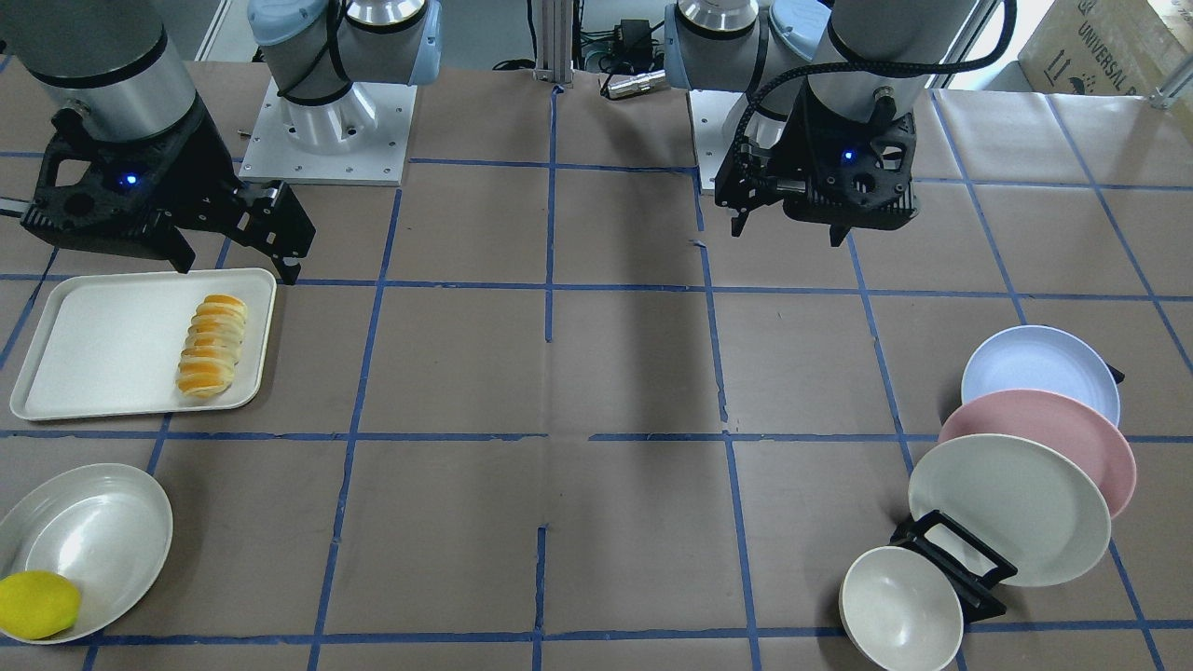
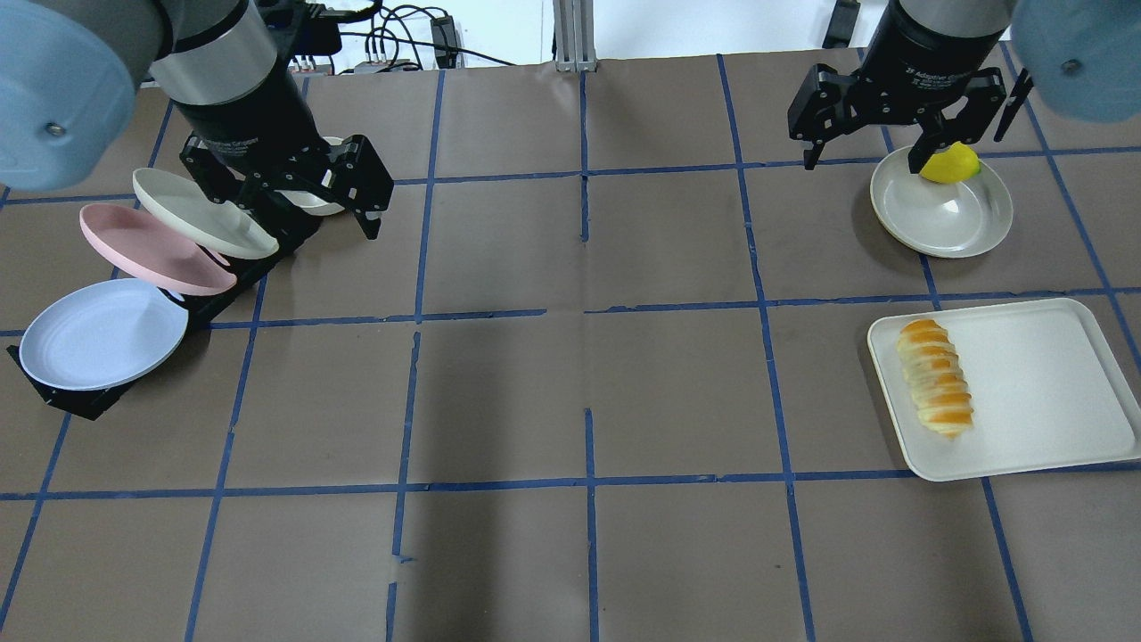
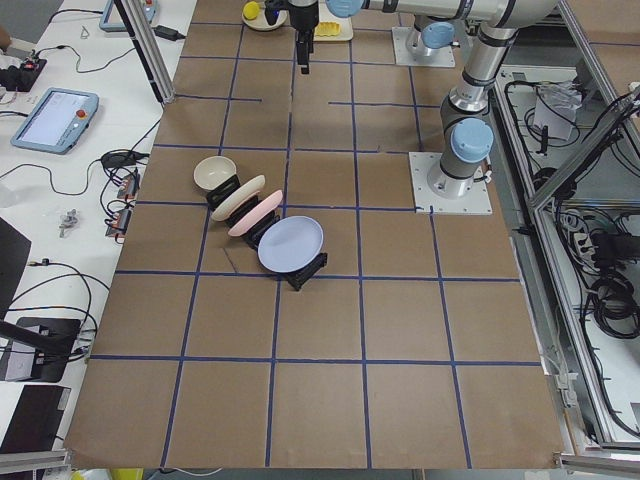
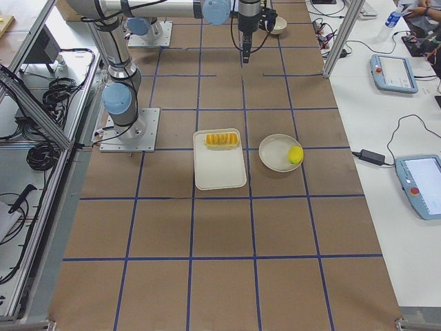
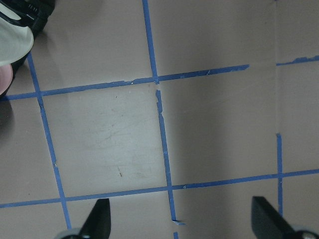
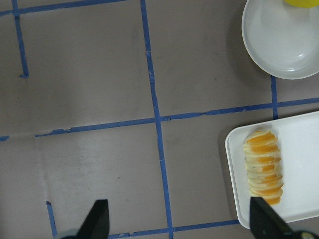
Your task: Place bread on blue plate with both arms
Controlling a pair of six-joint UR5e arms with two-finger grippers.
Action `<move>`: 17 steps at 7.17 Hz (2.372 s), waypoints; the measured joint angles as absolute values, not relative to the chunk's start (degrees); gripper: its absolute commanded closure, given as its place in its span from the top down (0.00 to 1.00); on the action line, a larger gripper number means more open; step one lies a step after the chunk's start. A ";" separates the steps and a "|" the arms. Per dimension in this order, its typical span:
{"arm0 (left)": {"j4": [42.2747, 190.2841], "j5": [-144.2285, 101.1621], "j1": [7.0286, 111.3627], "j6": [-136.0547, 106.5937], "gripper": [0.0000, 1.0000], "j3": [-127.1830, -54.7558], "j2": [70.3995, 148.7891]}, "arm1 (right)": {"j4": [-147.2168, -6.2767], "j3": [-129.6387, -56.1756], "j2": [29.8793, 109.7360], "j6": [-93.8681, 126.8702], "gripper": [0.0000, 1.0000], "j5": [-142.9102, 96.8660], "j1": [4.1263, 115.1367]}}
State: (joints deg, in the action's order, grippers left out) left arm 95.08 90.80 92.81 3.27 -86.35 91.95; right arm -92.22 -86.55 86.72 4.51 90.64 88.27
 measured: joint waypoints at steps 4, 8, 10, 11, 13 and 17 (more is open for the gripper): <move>95.03 90.77 92.70 3.46 1.00 -86.39 91.94 | -92.74 -87.84 86.75 4.14 0.93 91.09 87.36; 95.16 90.70 92.64 3.70 1.00 -86.46 91.88 | -97.79 -98.22 87.03 -8.72 0.85 91.05 75.93; 95.13 90.72 92.64 3.77 1.00 -86.48 91.91 | -108.40 -108.71 87.05 -13.93 0.85 91.02 71.07; 95.11 90.76 92.61 3.77 1.00 -86.48 91.92 | -114.76 -114.10 86.87 -14.62 0.85 91.04 69.23; 95.16 90.91 92.50 3.86 1.00 -86.49 91.93 | -124.50 -121.80 86.25 -16.09 0.85 91.01 66.26; 95.18 90.64 80.48 19.58 1.00 -86.34 93.32 | -132.88 -127.03 82.57 -19.42 0.81 91.03 65.41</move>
